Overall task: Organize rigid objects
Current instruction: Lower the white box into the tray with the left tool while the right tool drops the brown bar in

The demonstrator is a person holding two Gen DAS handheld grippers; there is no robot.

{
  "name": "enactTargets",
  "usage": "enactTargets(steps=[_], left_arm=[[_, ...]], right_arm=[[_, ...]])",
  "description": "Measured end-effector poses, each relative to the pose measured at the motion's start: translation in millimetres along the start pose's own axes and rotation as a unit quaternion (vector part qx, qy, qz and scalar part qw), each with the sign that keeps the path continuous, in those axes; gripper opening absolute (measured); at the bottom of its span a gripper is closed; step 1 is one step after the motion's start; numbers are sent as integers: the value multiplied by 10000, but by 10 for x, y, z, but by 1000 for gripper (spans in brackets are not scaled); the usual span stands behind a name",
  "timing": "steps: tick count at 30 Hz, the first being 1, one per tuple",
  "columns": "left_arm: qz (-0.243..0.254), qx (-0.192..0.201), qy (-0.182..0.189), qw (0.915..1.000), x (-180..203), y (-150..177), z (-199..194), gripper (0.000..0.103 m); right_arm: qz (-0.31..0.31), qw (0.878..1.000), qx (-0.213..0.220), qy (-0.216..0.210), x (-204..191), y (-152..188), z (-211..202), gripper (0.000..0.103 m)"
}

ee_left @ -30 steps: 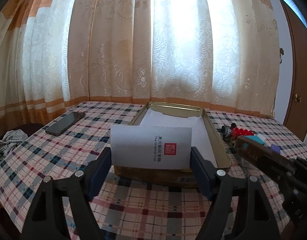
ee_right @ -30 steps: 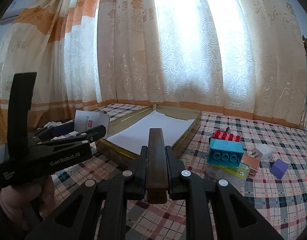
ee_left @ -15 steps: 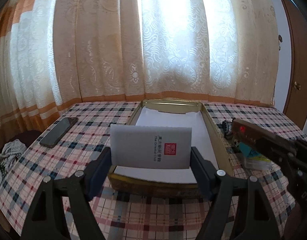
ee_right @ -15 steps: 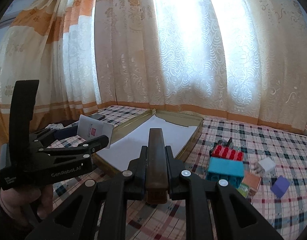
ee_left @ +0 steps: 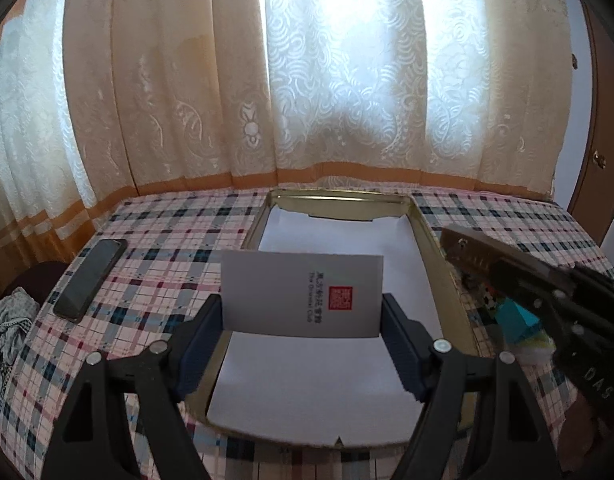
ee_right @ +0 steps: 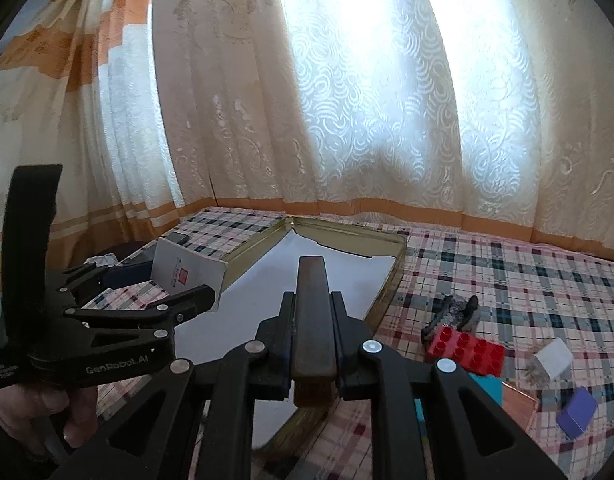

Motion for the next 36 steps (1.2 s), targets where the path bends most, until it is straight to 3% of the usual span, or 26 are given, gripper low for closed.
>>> enactTargets(steps=[7, 19, 22, 24, 26, 29, 32, 34, 36], left_arm=[[-16, -400, -27, 9992, -17, -104, 323, 77], [97, -606, -377, 9974, -43, -196, 620, 79], [144, -548, -511, 9971, -51, -223, 624, 79], [84, -549, -515, 9971, -75, -241, 629, 79], [-20, -619, -397, 9973, -88, -235, 628, 85], [8, -537, -487, 9974, -76, -199, 566, 98], [-55, -404, -470, 9981, -64, -145, 452, 100], [-139, -107, -520, 9985, -56, -141, 341, 100], [-279, 31, -358, 9990, -42, -150, 270, 100]], right_arm=[[97, 9995, -291, -2, 85, -55, 447, 17], [212, 9979, -582, -170, 90, -52, 915, 18], [252, 9979, -581, -127, 122, -40, 905, 37], [373, 9979, -516, -119, 176, -40, 855, 62], [513, 9973, -467, -239, 208, -36, 789, 73], [544, 9974, -427, -212, 247, -8, 619, 74], [461, 9983, -337, -148, 285, 66, 367, 74], [386, 9990, -214, 35, 343, 137, 168, 75], [348, 9992, -26, 201, 421, 206, -54, 76]])
Point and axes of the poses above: each gripper's, at about its wrist camera, not at the fingertips, and z roughly the way its jaws point, x to its right, y to its underside, the point moved 6 cm from there along z, roughly the way its jaws point, and after that the axes turned 8 degrees about -z, right-handed, at the moved point
